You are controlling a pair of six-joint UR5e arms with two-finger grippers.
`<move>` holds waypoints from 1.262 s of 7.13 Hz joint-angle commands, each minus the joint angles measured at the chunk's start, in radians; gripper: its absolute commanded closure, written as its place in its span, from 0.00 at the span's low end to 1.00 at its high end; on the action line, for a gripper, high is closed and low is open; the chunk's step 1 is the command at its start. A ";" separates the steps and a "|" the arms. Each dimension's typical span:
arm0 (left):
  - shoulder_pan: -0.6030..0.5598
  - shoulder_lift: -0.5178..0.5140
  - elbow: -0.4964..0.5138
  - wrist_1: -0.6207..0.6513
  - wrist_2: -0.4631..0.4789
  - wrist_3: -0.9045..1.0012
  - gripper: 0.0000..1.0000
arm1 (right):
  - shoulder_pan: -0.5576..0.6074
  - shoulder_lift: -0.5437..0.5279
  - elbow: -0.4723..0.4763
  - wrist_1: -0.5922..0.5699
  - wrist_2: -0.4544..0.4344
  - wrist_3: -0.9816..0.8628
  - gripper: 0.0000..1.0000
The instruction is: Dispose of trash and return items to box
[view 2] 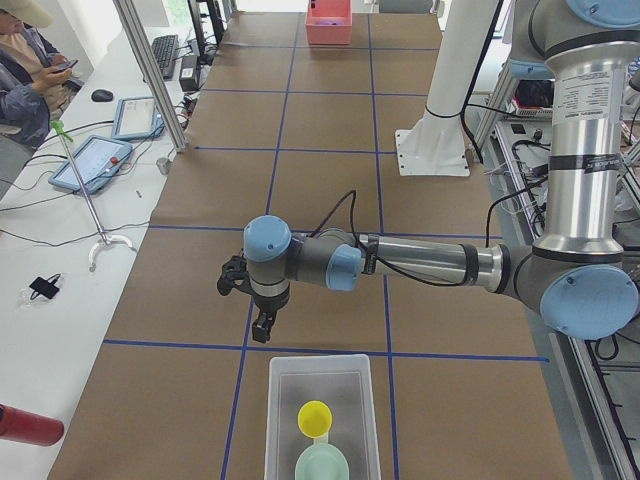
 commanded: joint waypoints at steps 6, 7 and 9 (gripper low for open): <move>-0.021 0.014 -0.022 -0.004 -0.010 -0.016 0.02 | -0.010 -0.027 0.049 0.072 0.011 0.055 0.00; -0.020 0.012 -0.022 -0.004 -0.010 -0.013 0.02 | -0.010 -0.027 0.051 0.072 0.011 0.055 0.00; -0.020 0.014 -0.021 -0.004 -0.010 -0.013 0.02 | -0.011 -0.034 0.057 0.072 0.000 0.055 0.00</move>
